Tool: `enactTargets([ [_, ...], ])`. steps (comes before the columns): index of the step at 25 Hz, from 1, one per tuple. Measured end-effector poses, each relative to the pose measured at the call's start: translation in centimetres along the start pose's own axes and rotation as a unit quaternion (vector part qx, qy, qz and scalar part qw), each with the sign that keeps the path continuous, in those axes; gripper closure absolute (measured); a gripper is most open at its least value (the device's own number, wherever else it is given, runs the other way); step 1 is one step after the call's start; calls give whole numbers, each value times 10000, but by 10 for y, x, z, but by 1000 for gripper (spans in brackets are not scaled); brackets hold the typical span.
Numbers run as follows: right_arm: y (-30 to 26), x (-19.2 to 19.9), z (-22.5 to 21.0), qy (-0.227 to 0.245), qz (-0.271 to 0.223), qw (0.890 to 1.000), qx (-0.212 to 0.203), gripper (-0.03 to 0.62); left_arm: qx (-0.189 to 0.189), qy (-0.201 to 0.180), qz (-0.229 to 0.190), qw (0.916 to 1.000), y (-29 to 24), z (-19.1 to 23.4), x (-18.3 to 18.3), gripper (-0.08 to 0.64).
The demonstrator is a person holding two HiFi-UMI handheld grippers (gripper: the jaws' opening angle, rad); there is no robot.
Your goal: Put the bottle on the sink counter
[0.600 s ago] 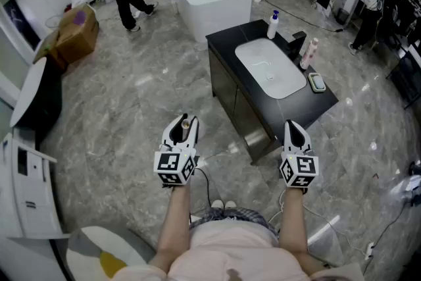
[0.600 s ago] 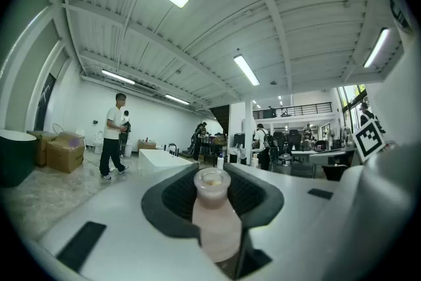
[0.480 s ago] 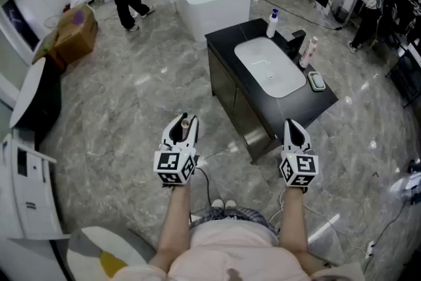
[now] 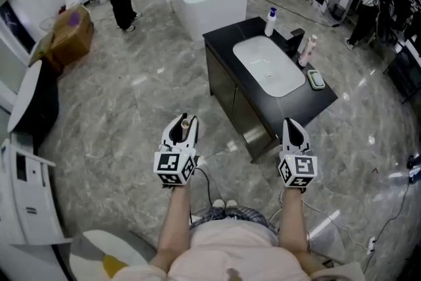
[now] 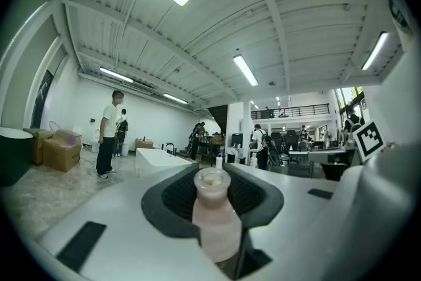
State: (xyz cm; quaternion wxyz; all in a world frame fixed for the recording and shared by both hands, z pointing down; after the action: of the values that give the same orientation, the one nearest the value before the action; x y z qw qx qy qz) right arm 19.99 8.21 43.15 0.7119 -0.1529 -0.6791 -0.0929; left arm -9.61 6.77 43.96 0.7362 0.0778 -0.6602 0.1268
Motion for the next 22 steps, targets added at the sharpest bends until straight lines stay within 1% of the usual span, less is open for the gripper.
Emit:
enactTargets([
  [3,-3,0,4,94,8,10000,13,578,24,5,1,10000,-1,4,1,426],
  [11,-4,5,11,-20,1,9999,167,577,90,29,20,10000,-1,14,2,426],
  [22,-12,8,11,-114,16,9997,193,577,55,64,76,9999,-7,24,5,426],
])
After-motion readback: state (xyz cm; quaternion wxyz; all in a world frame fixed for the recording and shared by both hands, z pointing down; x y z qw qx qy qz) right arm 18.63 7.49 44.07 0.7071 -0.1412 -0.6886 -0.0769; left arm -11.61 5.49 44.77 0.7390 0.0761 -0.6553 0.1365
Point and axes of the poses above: the fingertips, and each gripper's own axes: y backward along the fingers, z to its left, x out of its underside, the point moved 1 cm from there along y, backward along the fingers, and after that the axes turned 5 degrees about -x, right-handed, at the moved point
